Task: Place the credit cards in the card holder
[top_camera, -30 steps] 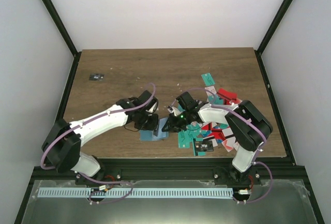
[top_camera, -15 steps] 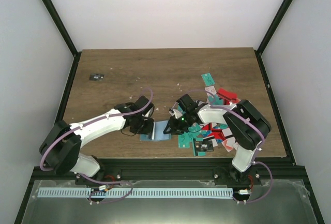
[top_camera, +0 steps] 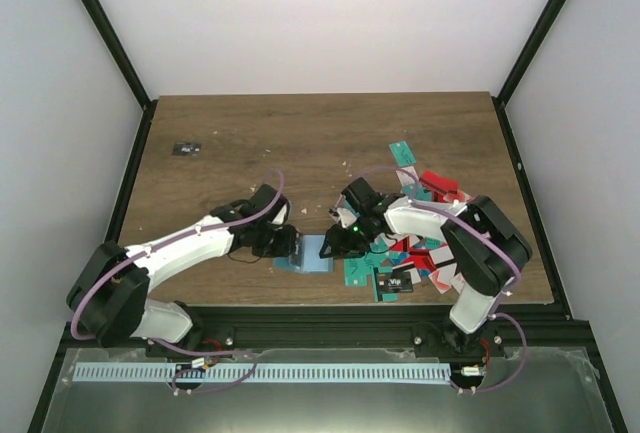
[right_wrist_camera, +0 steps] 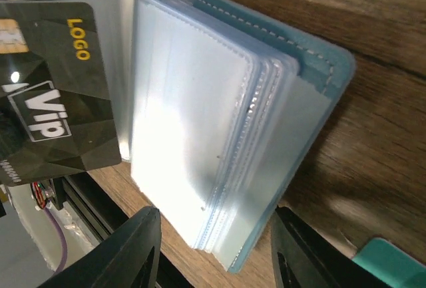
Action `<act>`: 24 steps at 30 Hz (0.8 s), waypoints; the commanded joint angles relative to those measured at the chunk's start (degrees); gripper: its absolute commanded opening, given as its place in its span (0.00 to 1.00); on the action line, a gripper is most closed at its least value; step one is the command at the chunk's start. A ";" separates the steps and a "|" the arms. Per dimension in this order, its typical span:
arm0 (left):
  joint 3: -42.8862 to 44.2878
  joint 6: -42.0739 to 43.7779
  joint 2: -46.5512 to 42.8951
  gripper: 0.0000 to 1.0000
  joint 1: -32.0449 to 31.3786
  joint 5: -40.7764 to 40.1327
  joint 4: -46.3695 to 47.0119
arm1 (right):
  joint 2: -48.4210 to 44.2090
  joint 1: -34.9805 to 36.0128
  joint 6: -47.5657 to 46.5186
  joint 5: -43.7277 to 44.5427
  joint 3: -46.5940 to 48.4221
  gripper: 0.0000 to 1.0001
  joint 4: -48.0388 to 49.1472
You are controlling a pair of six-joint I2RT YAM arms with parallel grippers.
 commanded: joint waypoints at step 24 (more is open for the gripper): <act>-5.38 -1.26 0.12 0.04 2.41 6.65 10.07 | 0.50 0.43 2.91 0.25 -4.00 0.15 4.61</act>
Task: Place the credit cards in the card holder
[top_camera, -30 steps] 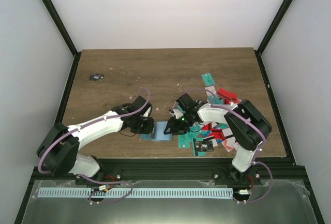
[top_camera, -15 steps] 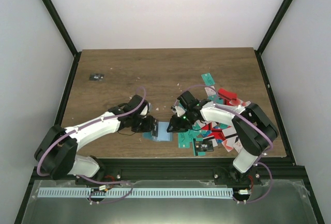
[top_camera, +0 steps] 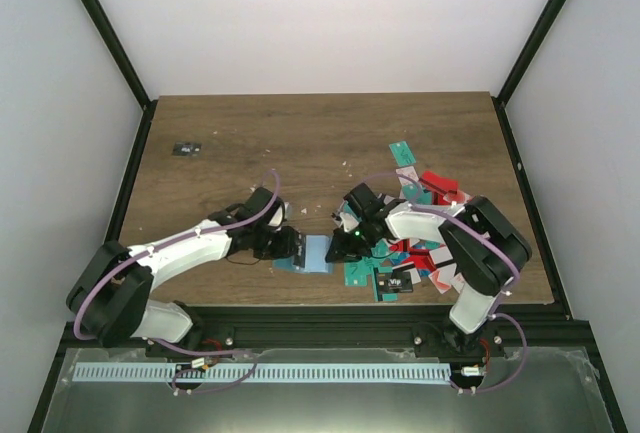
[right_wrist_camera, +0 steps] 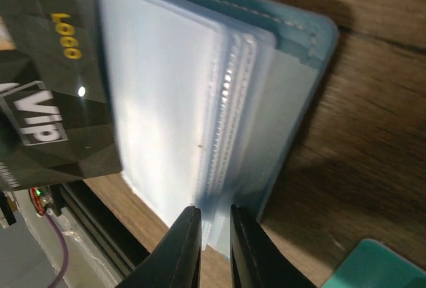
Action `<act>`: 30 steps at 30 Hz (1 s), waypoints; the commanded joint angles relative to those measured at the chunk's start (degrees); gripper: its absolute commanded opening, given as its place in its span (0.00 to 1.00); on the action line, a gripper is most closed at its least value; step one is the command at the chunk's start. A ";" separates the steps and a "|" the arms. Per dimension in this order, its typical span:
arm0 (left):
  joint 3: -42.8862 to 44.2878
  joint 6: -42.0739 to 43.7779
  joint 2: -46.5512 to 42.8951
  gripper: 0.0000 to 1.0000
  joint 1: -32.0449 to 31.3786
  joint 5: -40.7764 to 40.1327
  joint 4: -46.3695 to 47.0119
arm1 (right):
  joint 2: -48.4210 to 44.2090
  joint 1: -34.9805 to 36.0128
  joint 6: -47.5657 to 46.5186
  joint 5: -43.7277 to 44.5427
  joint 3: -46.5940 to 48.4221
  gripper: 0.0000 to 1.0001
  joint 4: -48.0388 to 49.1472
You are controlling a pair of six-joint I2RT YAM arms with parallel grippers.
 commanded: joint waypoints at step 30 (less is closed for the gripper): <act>-2.67 0.70 5.27 0.04 2.66 4.88 5.47 | 5.33 0.43 -1.51 -0.73 -3.58 0.11 2.90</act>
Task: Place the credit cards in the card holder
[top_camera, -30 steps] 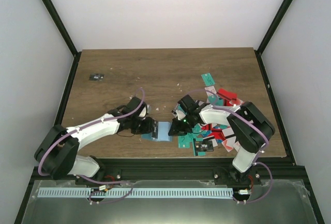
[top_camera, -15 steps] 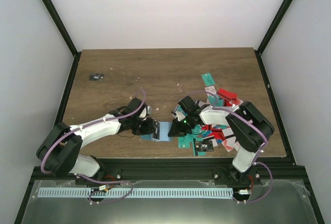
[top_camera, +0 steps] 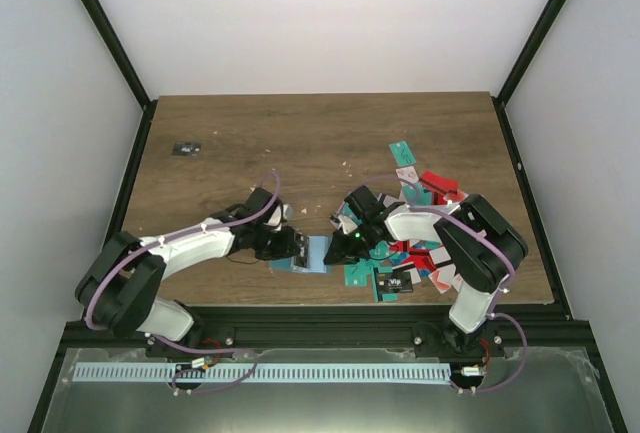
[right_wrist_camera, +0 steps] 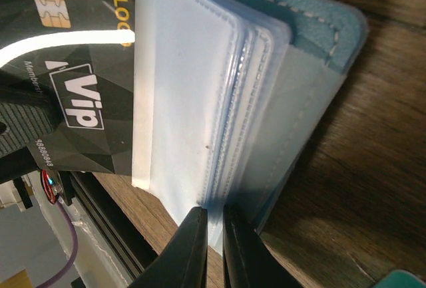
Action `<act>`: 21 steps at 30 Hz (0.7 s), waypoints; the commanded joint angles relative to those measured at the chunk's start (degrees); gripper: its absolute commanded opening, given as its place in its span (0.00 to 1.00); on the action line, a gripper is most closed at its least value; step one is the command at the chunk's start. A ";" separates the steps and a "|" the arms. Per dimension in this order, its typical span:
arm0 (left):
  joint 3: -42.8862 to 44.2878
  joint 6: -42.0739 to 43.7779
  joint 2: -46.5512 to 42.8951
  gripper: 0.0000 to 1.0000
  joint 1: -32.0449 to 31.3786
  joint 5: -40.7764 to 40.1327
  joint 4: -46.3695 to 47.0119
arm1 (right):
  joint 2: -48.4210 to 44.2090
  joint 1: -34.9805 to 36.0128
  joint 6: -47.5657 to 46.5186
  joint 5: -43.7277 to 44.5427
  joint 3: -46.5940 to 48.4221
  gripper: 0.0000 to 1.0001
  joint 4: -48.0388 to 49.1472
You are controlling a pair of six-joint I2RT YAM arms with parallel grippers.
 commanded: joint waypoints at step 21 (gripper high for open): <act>-1.85 -0.65 5.59 0.04 0.30 5.44 3.94 | 3.07 0.58 -0.51 2.52 -1.08 0.10 -1.46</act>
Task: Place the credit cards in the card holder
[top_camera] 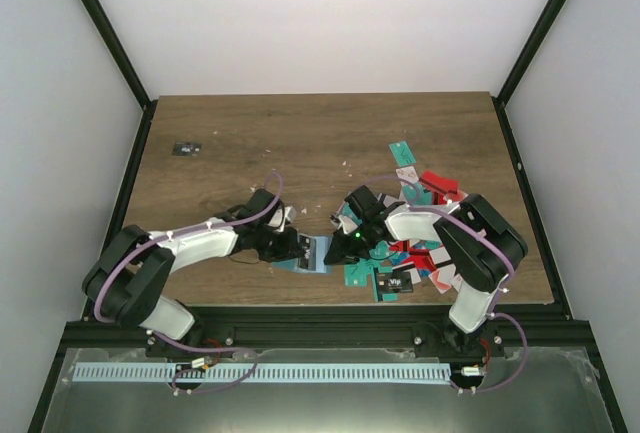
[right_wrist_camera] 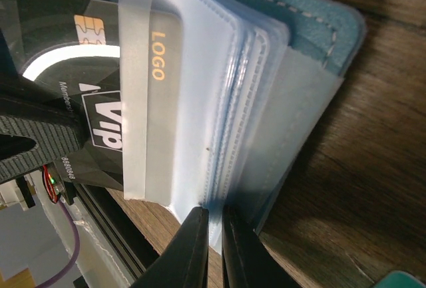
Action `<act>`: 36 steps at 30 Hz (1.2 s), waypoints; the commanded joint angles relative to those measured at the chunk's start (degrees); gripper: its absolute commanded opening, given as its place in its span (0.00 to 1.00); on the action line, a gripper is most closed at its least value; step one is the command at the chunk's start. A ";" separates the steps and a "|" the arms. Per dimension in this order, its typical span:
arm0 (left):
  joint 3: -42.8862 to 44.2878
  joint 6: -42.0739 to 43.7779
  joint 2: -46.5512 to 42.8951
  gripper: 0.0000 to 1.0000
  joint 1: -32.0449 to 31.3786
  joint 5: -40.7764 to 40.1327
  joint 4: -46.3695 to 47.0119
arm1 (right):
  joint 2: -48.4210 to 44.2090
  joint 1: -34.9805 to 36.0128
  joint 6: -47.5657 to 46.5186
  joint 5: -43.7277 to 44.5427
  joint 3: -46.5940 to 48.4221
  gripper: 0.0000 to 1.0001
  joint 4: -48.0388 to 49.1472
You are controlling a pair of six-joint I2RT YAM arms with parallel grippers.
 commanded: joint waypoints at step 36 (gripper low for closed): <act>4.34 -0.88 8.20 0.10 -3.15 -1.27 -1.51 | 1.74 0.76 -3.25 0.92 5.67 0.14 -4.32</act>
